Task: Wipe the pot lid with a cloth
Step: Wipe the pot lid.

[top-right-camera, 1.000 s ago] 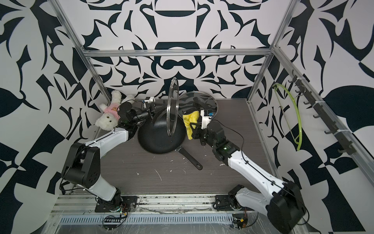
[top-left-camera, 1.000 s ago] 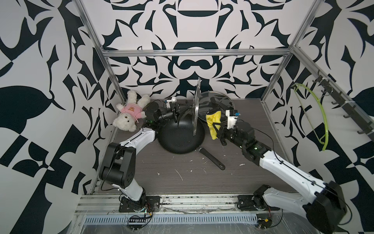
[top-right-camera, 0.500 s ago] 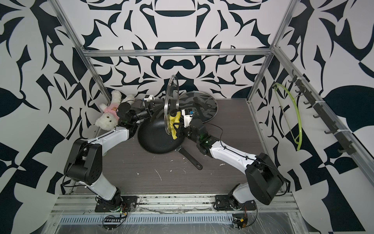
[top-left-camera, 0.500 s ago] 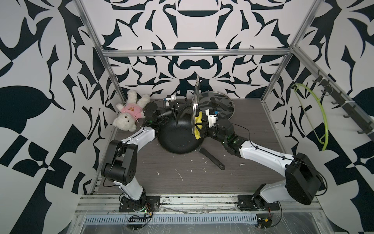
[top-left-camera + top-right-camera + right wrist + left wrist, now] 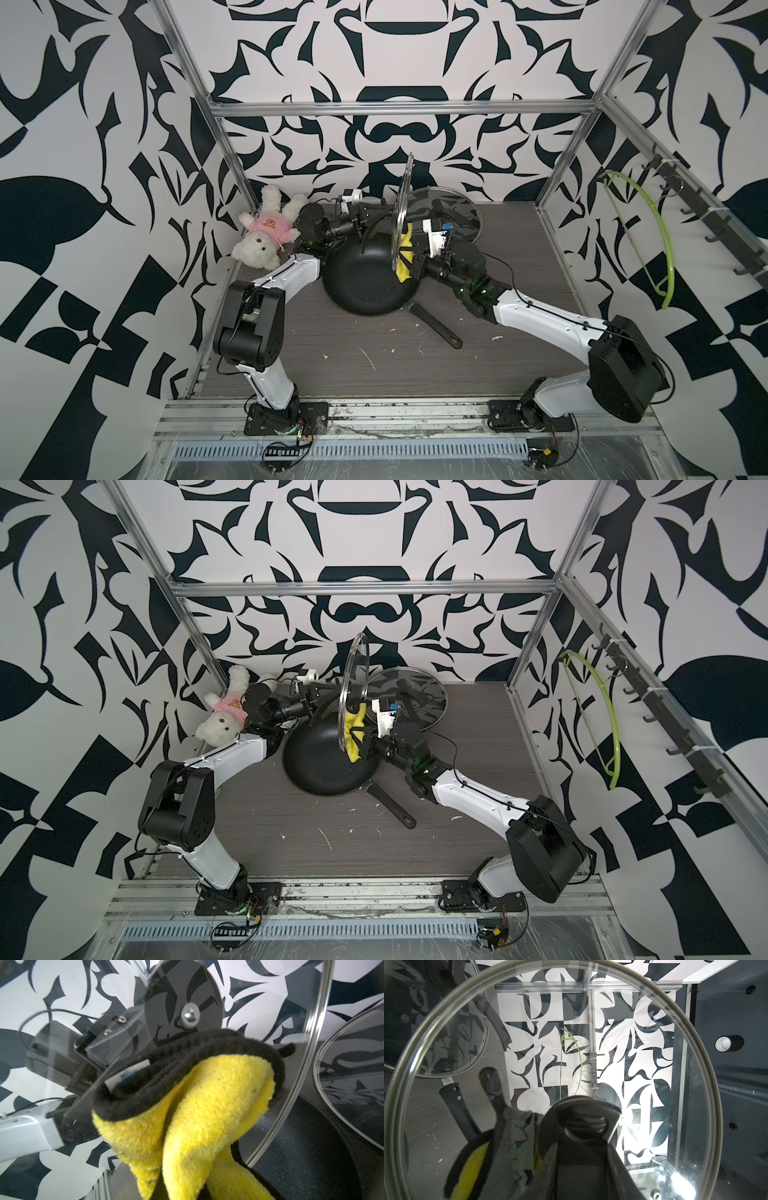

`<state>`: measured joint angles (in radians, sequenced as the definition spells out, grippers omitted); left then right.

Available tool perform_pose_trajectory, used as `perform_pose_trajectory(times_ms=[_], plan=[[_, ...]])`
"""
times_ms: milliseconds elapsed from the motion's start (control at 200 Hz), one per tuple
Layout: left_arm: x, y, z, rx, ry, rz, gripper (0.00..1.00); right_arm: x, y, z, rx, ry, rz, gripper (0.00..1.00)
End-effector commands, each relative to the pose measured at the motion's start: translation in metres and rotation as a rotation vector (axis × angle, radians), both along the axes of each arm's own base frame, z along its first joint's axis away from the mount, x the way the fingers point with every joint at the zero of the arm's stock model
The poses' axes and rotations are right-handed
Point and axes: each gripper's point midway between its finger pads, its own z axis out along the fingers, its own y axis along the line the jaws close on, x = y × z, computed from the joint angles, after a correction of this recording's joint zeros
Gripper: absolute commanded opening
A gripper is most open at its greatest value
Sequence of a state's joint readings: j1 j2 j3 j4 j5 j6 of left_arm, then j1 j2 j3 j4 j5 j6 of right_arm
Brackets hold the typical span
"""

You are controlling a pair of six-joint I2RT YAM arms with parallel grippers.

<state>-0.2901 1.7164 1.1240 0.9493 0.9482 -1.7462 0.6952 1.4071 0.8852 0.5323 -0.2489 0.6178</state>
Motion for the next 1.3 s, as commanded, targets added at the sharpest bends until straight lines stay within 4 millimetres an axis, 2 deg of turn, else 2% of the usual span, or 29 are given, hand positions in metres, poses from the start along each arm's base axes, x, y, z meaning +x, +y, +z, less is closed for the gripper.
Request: perform_pose_trajectory(times_ms=[0, 360, 525, 660, 825, 1010, 1110, 1295], plan=[[-0.004, -0.007, 0.041, -0.062, -0.176, 0.014, 0.0, -0.034, 0.015, 0.092, 0.191, -0.199, 0.133, 0.0], [-0.015, -0.012, 0.037, -0.055, -0.152, -0.005, 0.0, 0.005, 0.011, 0.142, 0.224, -0.276, -0.008, 0.0], [-0.025, -0.015, 0.034, -0.065, -0.145, -0.034, 0.0, 0.033, 0.006, 0.155, 0.225, -0.281, -0.066, 0.0], [-0.034, -0.016, 0.035, -0.076, -0.143, -0.048, 0.0, 0.066, -0.003, 0.16, 0.215, -0.281, -0.132, 0.0], [-0.045, -0.018, 0.04, -0.079, -0.16, -0.065, 0.0, 0.11, -0.012, 0.152, 0.179, -0.249, -0.182, 0.0], [-0.058, -0.017, 0.057, -0.094, -0.199, -0.076, 0.0, 0.151, -0.024, 0.119, 0.15, -0.168, -0.213, 0.0], [-0.061, -0.016, 0.06, -0.085, -0.209, -0.069, 0.0, 0.157, -0.025, 0.103, 0.138, -0.138, -0.212, 0.0], [-0.065, -0.015, 0.065, -0.088, -0.22, -0.078, 0.0, 0.152, -0.023, 0.08, 0.121, -0.092, -0.187, 0.0]])
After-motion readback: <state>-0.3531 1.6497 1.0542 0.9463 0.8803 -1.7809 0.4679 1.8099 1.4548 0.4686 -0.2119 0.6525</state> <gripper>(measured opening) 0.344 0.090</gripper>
